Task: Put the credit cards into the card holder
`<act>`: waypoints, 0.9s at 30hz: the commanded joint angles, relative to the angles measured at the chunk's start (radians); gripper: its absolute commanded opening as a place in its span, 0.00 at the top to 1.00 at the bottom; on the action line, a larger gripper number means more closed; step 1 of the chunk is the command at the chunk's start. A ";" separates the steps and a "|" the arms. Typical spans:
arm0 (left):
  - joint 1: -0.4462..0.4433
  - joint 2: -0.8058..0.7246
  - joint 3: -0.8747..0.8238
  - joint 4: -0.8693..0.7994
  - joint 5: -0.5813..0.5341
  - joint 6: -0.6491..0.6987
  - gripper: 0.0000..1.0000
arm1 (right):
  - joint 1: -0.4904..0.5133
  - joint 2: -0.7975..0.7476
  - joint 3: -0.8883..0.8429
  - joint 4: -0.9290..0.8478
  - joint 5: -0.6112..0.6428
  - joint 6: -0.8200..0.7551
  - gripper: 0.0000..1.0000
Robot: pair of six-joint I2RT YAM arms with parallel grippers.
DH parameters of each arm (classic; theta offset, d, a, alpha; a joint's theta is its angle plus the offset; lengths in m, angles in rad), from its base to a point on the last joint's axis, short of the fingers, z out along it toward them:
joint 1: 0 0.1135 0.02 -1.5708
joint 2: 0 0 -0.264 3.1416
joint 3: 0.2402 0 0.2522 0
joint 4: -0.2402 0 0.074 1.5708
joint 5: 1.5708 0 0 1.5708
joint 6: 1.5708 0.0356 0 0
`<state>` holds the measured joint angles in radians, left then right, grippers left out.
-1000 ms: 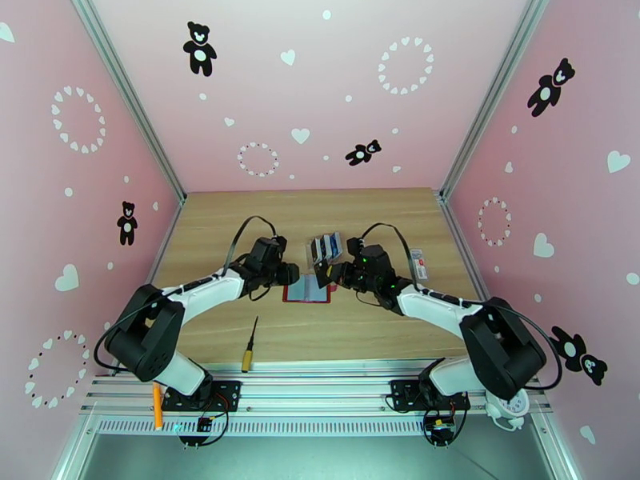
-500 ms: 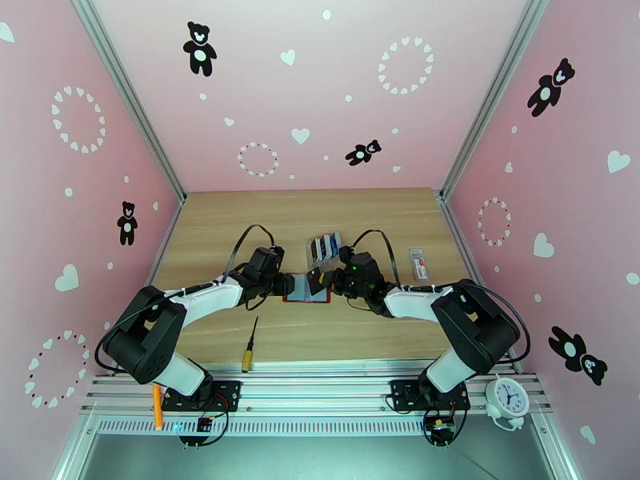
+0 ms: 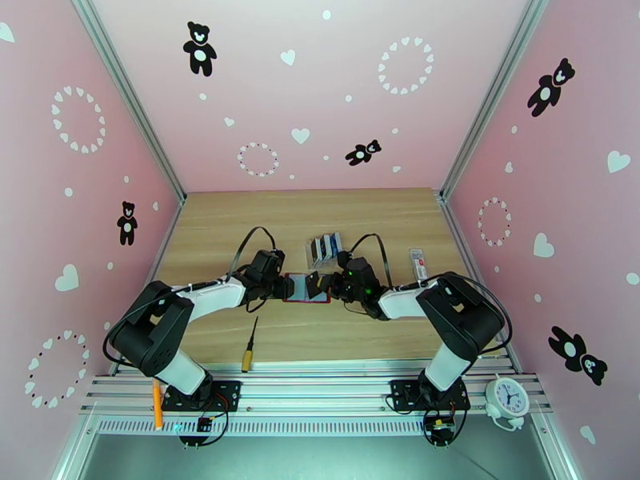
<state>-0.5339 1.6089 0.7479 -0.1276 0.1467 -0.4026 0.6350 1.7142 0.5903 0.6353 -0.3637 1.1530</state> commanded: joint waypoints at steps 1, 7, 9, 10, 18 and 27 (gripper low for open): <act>-0.009 0.018 0.018 -0.009 0.003 0.017 0.55 | 0.006 0.013 -0.008 0.049 0.009 0.010 1.00; -0.009 0.045 0.029 -0.018 0.002 0.009 0.57 | 0.006 0.022 -0.008 0.051 0.005 0.011 1.00; -0.008 0.050 0.029 -0.015 0.006 0.004 0.58 | 0.006 0.027 -0.008 0.056 0.003 0.014 1.00; -0.008 0.053 0.031 -0.012 0.010 0.002 0.58 | 0.006 0.031 -0.007 0.057 0.003 0.014 1.00; -0.008 0.053 0.027 -0.013 0.006 -0.003 0.61 | 0.012 0.046 -0.010 0.074 -0.001 0.019 1.00; -0.008 0.068 0.032 -0.018 0.011 -0.007 0.65 | 0.022 0.074 -0.007 0.093 -0.004 0.030 1.00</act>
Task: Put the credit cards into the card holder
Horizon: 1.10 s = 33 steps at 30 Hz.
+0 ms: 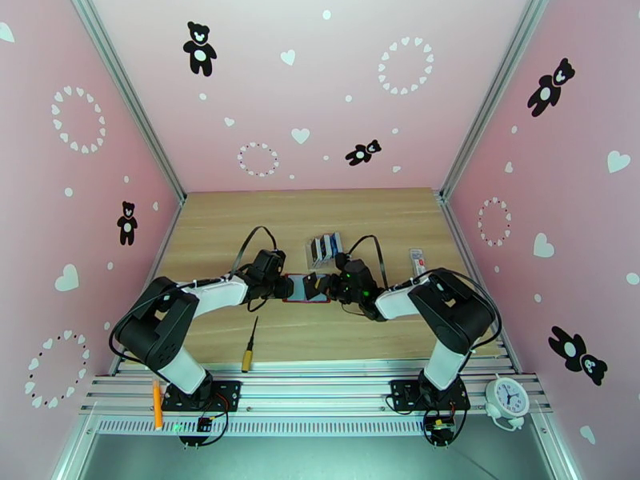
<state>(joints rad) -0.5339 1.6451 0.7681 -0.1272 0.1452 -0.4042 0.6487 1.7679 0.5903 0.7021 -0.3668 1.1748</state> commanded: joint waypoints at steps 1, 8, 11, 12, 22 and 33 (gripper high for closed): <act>-0.008 0.032 0.011 -0.017 0.012 -0.006 0.66 | 0.008 0.018 -0.012 0.030 0.004 0.009 1.00; -0.008 0.039 0.012 -0.014 0.025 -0.008 0.78 | 0.008 0.033 -0.020 0.045 0.017 0.018 1.00; -0.008 0.039 0.012 -0.014 0.026 -0.009 0.79 | 0.008 0.036 -0.022 0.046 0.026 0.022 0.98; -0.009 0.038 0.011 -0.014 0.027 -0.009 0.80 | 0.008 0.036 -0.023 0.044 0.028 0.021 0.98; -0.008 0.041 0.013 -0.015 0.028 -0.012 0.81 | 0.009 0.024 -0.032 -0.010 0.060 0.011 0.86; -0.008 0.046 0.014 -0.015 0.034 -0.012 0.81 | 0.017 0.020 0.018 -0.131 0.079 -0.026 0.86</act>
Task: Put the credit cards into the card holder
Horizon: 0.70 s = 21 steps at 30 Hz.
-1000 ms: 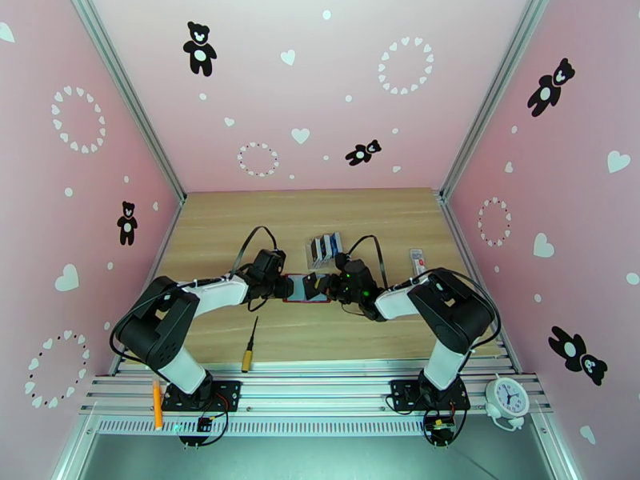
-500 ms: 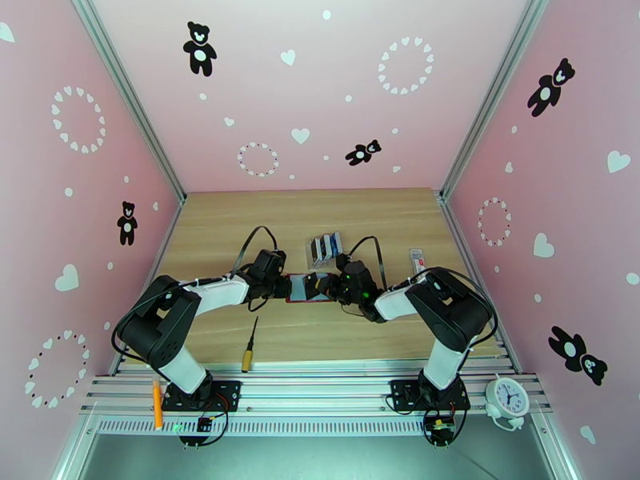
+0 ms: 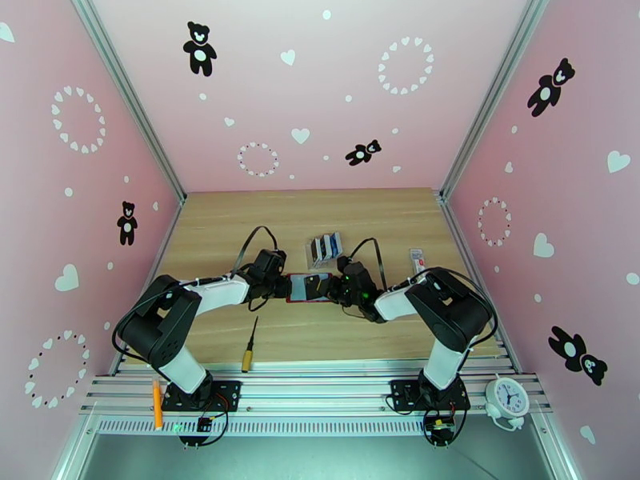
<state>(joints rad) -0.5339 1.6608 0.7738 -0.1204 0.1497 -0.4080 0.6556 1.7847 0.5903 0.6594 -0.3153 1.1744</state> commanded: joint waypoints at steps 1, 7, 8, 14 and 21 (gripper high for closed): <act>-0.008 0.030 0.007 -0.021 0.031 -0.008 0.81 | 0.011 0.003 0.022 -0.100 0.031 -0.027 0.86; -0.009 0.030 0.007 -0.021 0.034 -0.008 0.81 | 0.012 0.001 0.036 -0.129 0.051 -0.029 0.90; -0.009 0.030 0.007 -0.020 0.034 -0.008 0.81 | 0.012 0.002 0.038 -0.129 0.051 -0.029 0.90; -0.009 0.032 0.010 -0.025 0.040 -0.005 0.81 | 0.012 0.004 0.055 -0.162 0.069 -0.027 0.92; -0.008 0.032 0.011 -0.025 0.046 -0.005 0.81 | 0.011 0.022 0.075 -0.178 0.076 -0.021 0.93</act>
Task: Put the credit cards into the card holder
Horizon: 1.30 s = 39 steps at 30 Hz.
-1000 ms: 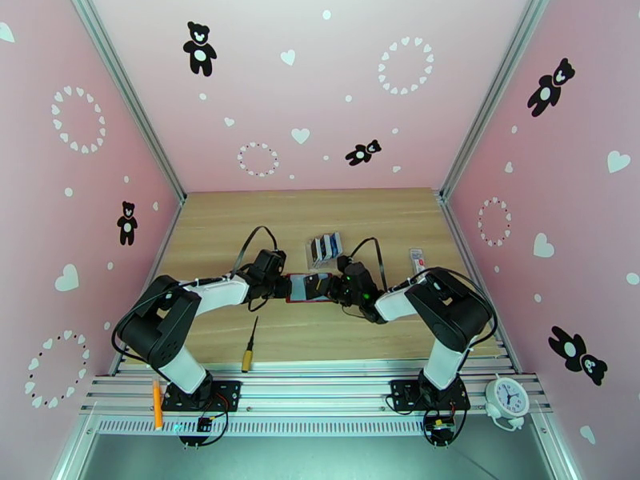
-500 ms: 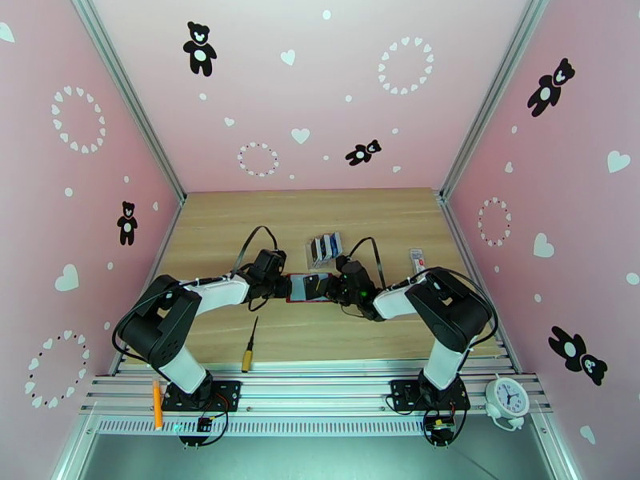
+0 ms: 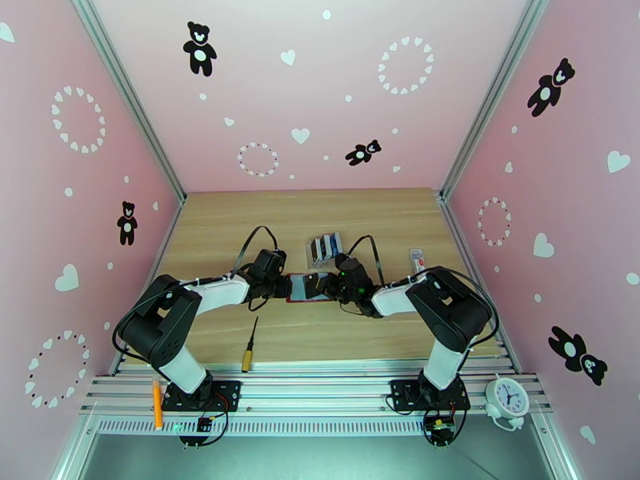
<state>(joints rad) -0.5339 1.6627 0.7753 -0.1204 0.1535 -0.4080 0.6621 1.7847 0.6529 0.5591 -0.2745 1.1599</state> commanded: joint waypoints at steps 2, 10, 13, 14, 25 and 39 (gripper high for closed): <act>-0.009 0.029 0.009 -0.025 0.044 -0.006 0.81 | 0.005 0.030 0.015 -0.070 0.032 0.000 0.93; -0.008 0.032 0.011 -0.027 0.044 -0.009 0.81 | 0.023 0.030 0.028 -0.104 0.009 -0.005 0.93; -0.009 0.032 0.010 -0.027 0.045 -0.011 0.81 | 0.036 0.028 0.030 -0.119 0.008 -0.009 0.93; -0.008 0.032 0.010 -0.027 0.046 -0.011 0.81 | 0.038 0.027 0.031 -0.124 0.007 -0.011 0.93; -0.008 0.033 0.012 -0.028 0.048 -0.012 0.81 | 0.048 -0.027 0.058 -0.260 0.024 -0.065 0.78; -0.008 0.031 0.011 -0.018 0.087 -0.021 0.86 | 0.088 0.030 0.302 -0.614 0.044 -0.238 0.74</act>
<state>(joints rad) -0.5339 1.6695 0.7799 -0.1200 0.1890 -0.4232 0.7357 1.7775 0.8944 0.0746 -0.2455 0.9756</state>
